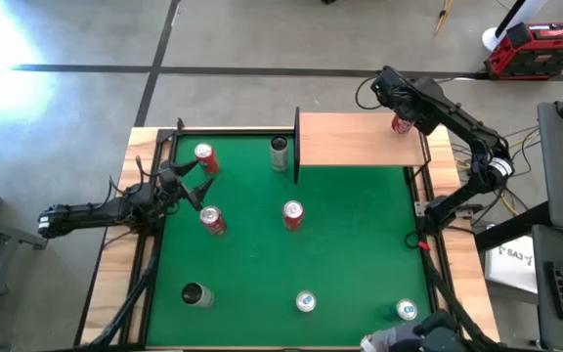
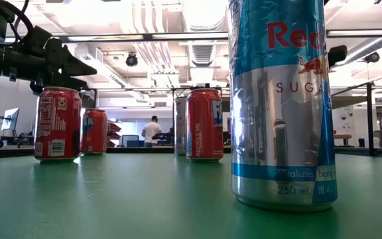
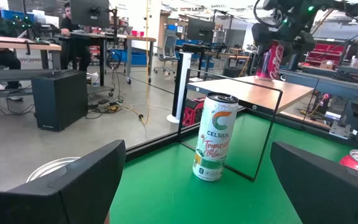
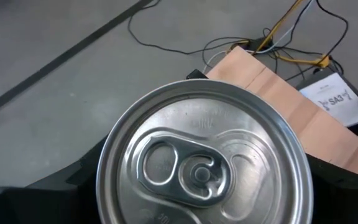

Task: Place canned beverage on shelf
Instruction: Put the red-white soda can on the shelf

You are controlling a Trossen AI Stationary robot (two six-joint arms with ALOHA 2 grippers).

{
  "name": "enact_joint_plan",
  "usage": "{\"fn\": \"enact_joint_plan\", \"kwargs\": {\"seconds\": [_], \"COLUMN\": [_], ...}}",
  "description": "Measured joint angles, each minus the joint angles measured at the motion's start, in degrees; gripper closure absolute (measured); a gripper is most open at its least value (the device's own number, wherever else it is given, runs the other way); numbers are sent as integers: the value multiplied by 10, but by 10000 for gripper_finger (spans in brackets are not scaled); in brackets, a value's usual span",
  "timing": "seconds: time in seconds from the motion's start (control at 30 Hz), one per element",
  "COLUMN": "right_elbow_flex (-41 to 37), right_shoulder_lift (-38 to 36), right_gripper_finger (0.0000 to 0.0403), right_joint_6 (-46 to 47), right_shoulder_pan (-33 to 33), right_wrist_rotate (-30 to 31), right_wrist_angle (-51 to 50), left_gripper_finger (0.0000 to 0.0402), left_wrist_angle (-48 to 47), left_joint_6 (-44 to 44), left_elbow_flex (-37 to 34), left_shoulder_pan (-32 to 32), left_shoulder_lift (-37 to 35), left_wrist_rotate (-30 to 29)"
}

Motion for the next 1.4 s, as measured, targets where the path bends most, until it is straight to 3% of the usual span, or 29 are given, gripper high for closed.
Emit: {"fn": "enact_joint_plan", "kwargs": {"seconds": [0.63,0.83,1.03,1.4], "right_elbow_flex": [0,0,0,-1], "right_shoulder_lift": [0,0,-1,-53], "right_gripper_finger": [81,59,39,37], "right_joint_6": [13,5,-4,-19], "right_shoulder_pan": [0,1,1,32], "right_wrist_rotate": [11,12,-22,-76], "right_wrist_angle": [6,3,1,-45], "left_gripper_finger": [15,15,15,15], "left_wrist_angle": [0,0,0,0], "left_joint_6": [0,0,0,0], "left_elbow_flex": [0,0,0,0], "left_shoulder_pan": [0,0,0,0], "left_shoulder_lift": [0,0,0,0], "left_wrist_rotate": [0,0,0,0]}}
